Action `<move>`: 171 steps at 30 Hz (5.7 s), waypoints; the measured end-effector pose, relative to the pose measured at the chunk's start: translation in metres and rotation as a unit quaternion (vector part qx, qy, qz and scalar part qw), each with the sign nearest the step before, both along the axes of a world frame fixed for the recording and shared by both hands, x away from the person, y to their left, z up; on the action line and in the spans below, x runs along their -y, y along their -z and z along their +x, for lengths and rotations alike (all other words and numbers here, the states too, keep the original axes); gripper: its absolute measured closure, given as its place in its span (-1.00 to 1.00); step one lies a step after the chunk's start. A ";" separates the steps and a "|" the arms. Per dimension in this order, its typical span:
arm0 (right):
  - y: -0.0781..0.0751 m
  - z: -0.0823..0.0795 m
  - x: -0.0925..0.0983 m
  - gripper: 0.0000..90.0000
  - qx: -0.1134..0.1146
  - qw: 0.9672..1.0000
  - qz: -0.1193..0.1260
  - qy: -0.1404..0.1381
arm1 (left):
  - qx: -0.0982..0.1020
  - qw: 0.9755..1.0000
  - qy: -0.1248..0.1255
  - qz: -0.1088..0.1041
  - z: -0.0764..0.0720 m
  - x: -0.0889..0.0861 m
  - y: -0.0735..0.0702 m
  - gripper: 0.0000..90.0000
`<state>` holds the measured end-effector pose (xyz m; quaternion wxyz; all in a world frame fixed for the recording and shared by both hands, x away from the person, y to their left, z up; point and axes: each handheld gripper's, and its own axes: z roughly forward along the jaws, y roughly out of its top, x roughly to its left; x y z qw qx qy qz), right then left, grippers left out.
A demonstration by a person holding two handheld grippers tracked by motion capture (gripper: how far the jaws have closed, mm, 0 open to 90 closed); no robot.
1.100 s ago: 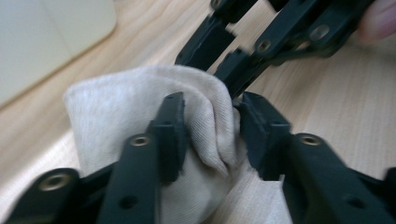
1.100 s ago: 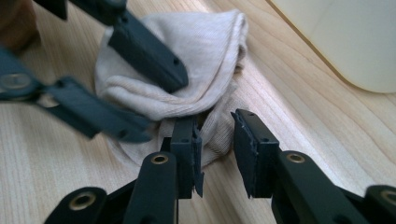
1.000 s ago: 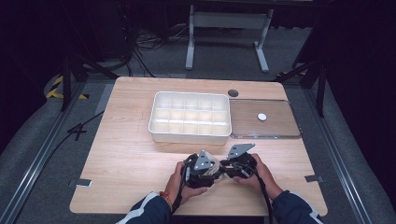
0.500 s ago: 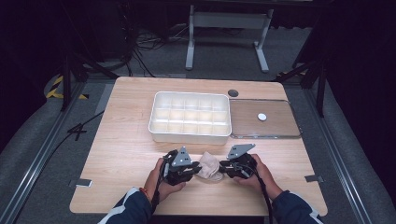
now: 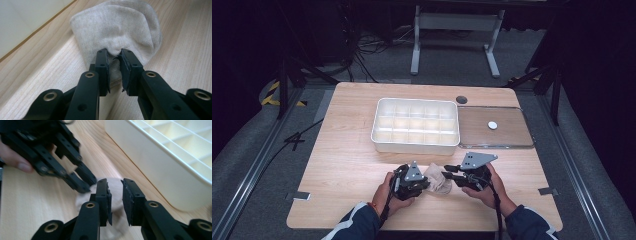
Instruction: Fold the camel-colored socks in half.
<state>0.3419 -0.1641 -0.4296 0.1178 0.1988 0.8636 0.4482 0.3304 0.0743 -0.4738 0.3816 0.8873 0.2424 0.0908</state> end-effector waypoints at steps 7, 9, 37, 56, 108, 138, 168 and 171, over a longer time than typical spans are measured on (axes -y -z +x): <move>0.013 -0.003 -0.018 0.70 -0.001 0.999 -0.048 -0.023 | 0.004 1.000 -0.003 0.004 -0.001 0.001 0.000 0.71; 0.022 0.001 -0.017 0.70 -0.015 0.997 -0.074 -0.019 | 0.004 1.000 -0.002 0.005 -0.001 0.001 0.000 0.71; 0.035 0.011 -0.005 0.72 -0.027 0.994 -0.107 -0.004 | -0.001 0.999 -0.022 -0.041 -0.004 -0.010 -0.018 0.48; 0.037 0.010 -0.002 0.72 -0.012 0.994 -0.104 -0.011 | -0.060 0.995 -0.069 -0.041 0.016 -0.009 0.006 -0.02; 0.034 0.000 -0.035 0.81 0.005 0.991 -0.136 -0.009 | -0.083 0.996 -0.015 -0.004 0.019 -0.006 -0.002 0.46; 0.018 0.011 -0.028 0.54 -0.001 0.993 -0.117 -0.002 | -0.051 0.996 -0.022 -0.066 0.015 -0.010 -0.018 0.84; 0.033 0.021 -0.014 0.26 -0.055 0.993 -0.102 0.025 | -0.018 0.998 0.000 -0.061 0.012 0.022 -0.022 0.84; 0.033 0.021 -0.013 0.20 -0.056 0.993 -0.102 0.029 | -0.020 0.998 0.000 -0.057 0.012 0.024 -0.020 0.84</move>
